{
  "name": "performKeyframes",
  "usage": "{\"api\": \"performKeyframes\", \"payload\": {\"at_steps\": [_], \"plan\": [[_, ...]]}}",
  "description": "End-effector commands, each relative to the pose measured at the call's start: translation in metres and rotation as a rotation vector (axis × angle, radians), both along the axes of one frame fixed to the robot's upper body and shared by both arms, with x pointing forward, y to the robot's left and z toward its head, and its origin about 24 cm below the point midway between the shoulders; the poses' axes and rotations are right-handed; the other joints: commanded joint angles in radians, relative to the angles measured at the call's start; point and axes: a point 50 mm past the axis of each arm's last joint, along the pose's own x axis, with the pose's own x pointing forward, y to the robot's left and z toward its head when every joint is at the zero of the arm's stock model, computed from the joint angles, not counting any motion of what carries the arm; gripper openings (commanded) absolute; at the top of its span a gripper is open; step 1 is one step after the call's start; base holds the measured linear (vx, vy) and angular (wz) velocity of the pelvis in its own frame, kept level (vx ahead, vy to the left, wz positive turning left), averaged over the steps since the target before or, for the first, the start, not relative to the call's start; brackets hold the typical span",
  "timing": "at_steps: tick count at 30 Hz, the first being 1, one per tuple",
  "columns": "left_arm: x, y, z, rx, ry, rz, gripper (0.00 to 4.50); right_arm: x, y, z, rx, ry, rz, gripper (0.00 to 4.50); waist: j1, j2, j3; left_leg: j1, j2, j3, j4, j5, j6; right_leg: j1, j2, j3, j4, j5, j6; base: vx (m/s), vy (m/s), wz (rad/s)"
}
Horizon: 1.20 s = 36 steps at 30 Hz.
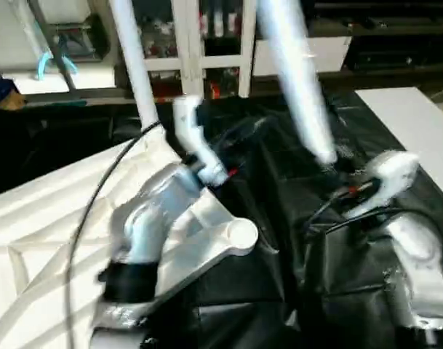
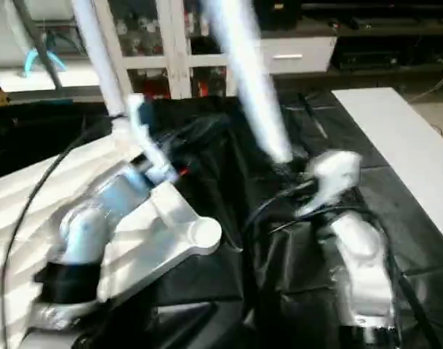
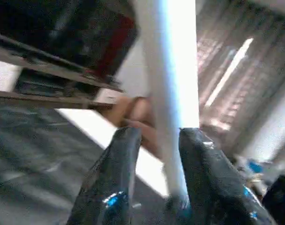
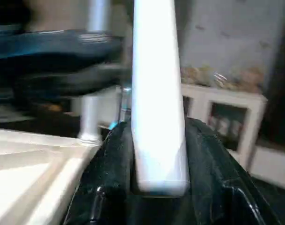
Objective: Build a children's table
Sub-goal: Insert table leg to table base
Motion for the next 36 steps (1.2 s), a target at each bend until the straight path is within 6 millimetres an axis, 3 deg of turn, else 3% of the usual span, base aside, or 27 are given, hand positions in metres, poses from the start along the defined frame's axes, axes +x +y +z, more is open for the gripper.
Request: {"api": "performKeyframes", "payload": {"at_steps": [1, 5, 10, 11, 15, 20, 30, 36], "plan": [[0.004, -0.002, 0.003, -0.048, 0.041, -0.009, 1.95, -0.006, 0.016, 0.006, -0.07, -0.046, 0.089, 1.19, 0.0, -0.012, -0.07, 0.034, 0.051, -0.034, -0.066, -0.197, 0.056, 0.03, -0.051, 0.03, -0.083, -0.053, -0.223, 0.0, 0.0, 0.0], [0.003, -0.001, 0.011, -0.135, 0.062, -0.027, 2.13, -0.008, 0.023, 0.003, -0.108, -0.056, 0.12, 1.19, -0.003, -0.011, -0.069, 0.036, 0.053, -0.036, -0.068, -0.218, 0.056, 0.029, -0.049, 0.029, -0.087, -0.113, -0.22, 0.0, 0.0, 0.0], [-0.002, 0.004, 0.019, -0.248, 0.06, -0.094, 2.5, -0.011, 0.026, 0.002, -0.114, -0.04, 0.125, 1.19, -0.006, -0.012, -0.069, 0.035, 0.054, -0.035, -0.066, -0.202, 0.067, 0.031, -0.05, 0.03, -0.084, -0.079, -0.227, 0.0, 0.0, 0.0], [-0.003, 0.005, 0.019, -0.246, 0.059, -0.097, 2.74, -0.011, 0.026, 0.002, -0.118, -0.04, 0.125, 1.19, -0.005, -0.011, -0.07, 0.035, 0.054, -0.036, -0.066, -0.202, 0.067, 0.031, -0.05, 0.03, -0.083, -0.081, -0.228, 0.0, 0.0, 0.0], [-0.002, 0.002, 0.017, -0.192, 0.041, -0.078, 3.01, -0.011, 0.028, 0.001, -0.152, -0.049, 0.141, 1.19, -0.004, -0.012, -0.069, 0.037, 0.055, -0.037, -0.068, -0.214, 0.061, 0.03, -0.047, 0.031, -0.086, -0.099, -0.216, 0.0, 0.0, 0.0], [0.008, 0.005, 0.008, -0.124, 0.105, 0.022, 3.07, -0.009, 0.029, 0.002, -0.139, -0.061, 0.103, 1.19, -0.006, -0.012, -0.069, 0.037, 0.055, -0.037, -0.068, -0.218, 0.051, 0.03, -0.049, 0.032, -0.086, -0.099, -0.207, 0.0, 0.0, 0.0], [0.008, 0.008, 0.007, -0.15, 0.122, 0.041, 2.15, -0.008, 0.03, 0.004, -0.136, -0.069, 0.059, 1.19, -0.006, -0.01, -0.072, 0.036, 0.053, -0.036, -0.063, -0.184, 0.071, 0.032, -0.049, 0.03, -0.081, -0.052, -0.223, 0.0, 0.0, 0.0], [0.01, 0.01, 0.007, -0.158, 0.129, 0.068, 1.7, -0.009, 0.032, 0.002, -0.139, -0.067, 0.053, 1.19, -0.007, -0.008, -0.072, 0.038, 0.054, -0.037, -0.066, -0.208, 0.056, 0.032, -0.048, 0.03, -0.082, -0.064, -0.22, 0.0, 0.0, 0.0]]}}
